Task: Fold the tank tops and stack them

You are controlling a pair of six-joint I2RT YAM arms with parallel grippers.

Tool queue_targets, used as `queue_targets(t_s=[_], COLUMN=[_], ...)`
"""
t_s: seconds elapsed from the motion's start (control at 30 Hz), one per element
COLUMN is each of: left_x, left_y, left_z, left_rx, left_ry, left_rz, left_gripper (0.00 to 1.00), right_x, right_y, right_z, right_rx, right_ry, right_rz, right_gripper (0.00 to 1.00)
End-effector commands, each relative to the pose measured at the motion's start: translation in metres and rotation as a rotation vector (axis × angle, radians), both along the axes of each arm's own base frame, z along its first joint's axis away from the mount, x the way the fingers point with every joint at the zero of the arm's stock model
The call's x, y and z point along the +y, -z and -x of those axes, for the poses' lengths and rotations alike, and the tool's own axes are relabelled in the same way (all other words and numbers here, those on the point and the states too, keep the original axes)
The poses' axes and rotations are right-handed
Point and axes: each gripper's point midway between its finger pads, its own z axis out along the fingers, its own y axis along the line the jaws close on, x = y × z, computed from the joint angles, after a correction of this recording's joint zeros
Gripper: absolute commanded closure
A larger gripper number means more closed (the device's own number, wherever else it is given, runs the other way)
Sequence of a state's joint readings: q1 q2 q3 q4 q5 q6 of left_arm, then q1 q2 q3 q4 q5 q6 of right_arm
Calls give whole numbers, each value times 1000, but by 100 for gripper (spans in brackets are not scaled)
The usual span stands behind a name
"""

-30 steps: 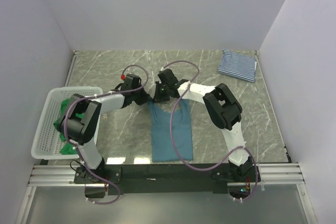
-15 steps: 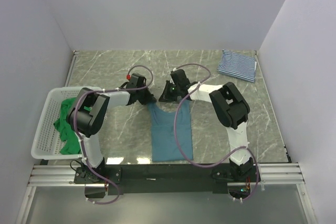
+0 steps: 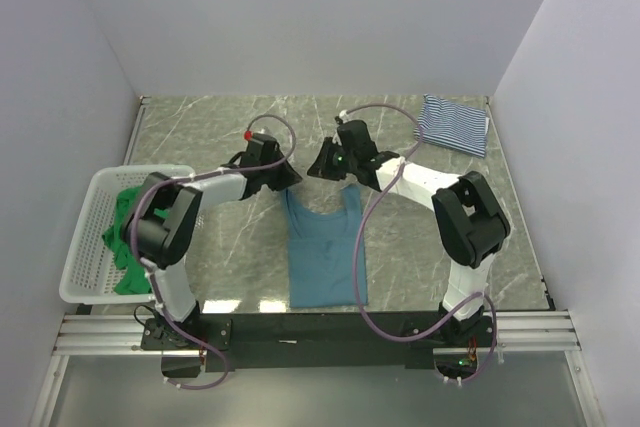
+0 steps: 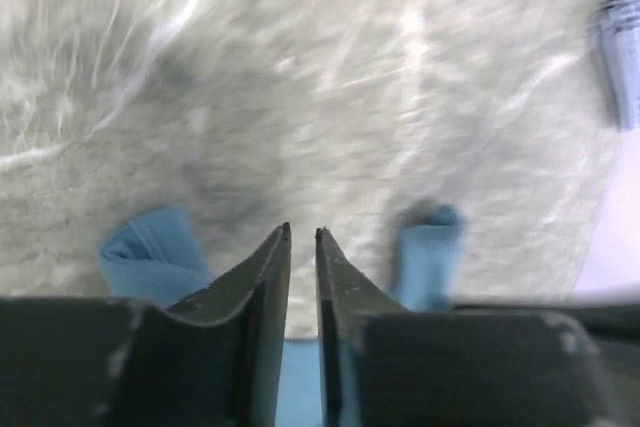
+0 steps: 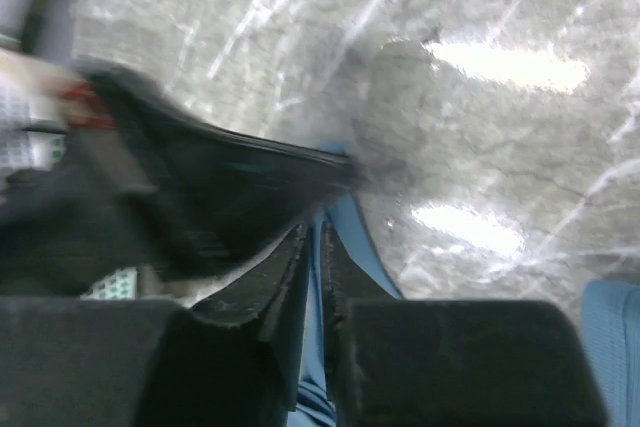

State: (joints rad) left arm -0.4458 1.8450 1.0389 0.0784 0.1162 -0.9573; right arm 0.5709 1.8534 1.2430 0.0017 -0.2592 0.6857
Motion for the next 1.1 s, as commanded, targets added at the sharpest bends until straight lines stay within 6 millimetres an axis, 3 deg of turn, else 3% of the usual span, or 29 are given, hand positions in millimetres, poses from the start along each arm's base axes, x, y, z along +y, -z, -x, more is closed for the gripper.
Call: queue_targets(t_s=[0.0,0.03,0.1,0.23,0.37,0.4,0.43,0.5,0.57,0.6,0.67,0.7,0.83,0.87,0.93,1.03,1.07], left_x=[10,20,40,88,97,97,97,97,92,93,90,90,88,91,95,99,100], left_y=[-92,-106,-115,-109,-96,-85,-84,-70,-72,-62,-68,-58,-58,-50,-55,-57,-54], left_z=[-28,-30,-34,-17,2,10,14,25,34,44,56,67,95,103,112,123,128], left_rx=[-216,-240,-234,-127,-107,-83,-85,-59,-66,-53,-72,-53,-65,-52,-68,-81,-74], left_ry=[-39,-64,-147,-308,-318,-303,-299,-289,-267,-260,-244,-236,-204,-199,-198,-189,-179], left_rz=[19,20,-22,-132,-131,-130,-120,-111,-66,-61,-33,-38,-30,-39,-35,-36,-42], left_gripper=[78,74,73,77,77,77,78,80,82,82,82,82,82,82,82,82,82], right_x=[-1,-1,7,29,48,49,57,59,61,61,61,61,66,68,68,62,60], right_y=[5,7,9,21,24,32,26,34,43,51,51,59,67,69,73,78,79], right_z=[11,15,22,28,28,27,24,22,14,12,4,1,-9,-8,-8,-8,-8], right_rx=[-36,-46,-69,-94,-139,-142,-159,-154,-150,-141,-146,-137,-121,-114,-108,-97,-92], right_ry=[-39,-48,-84,-166,-215,-220,-229,-244,-229,-229,-206,-208,-206,-209,-206,-177,-167], right_rz=[22,19,29,112,143,165,164,211,265,284,304,320,349,349,345,360,369], right_gripper=[79,76,69,58,43,39,38,37,36,36,36,37,43,48,52,67,77])
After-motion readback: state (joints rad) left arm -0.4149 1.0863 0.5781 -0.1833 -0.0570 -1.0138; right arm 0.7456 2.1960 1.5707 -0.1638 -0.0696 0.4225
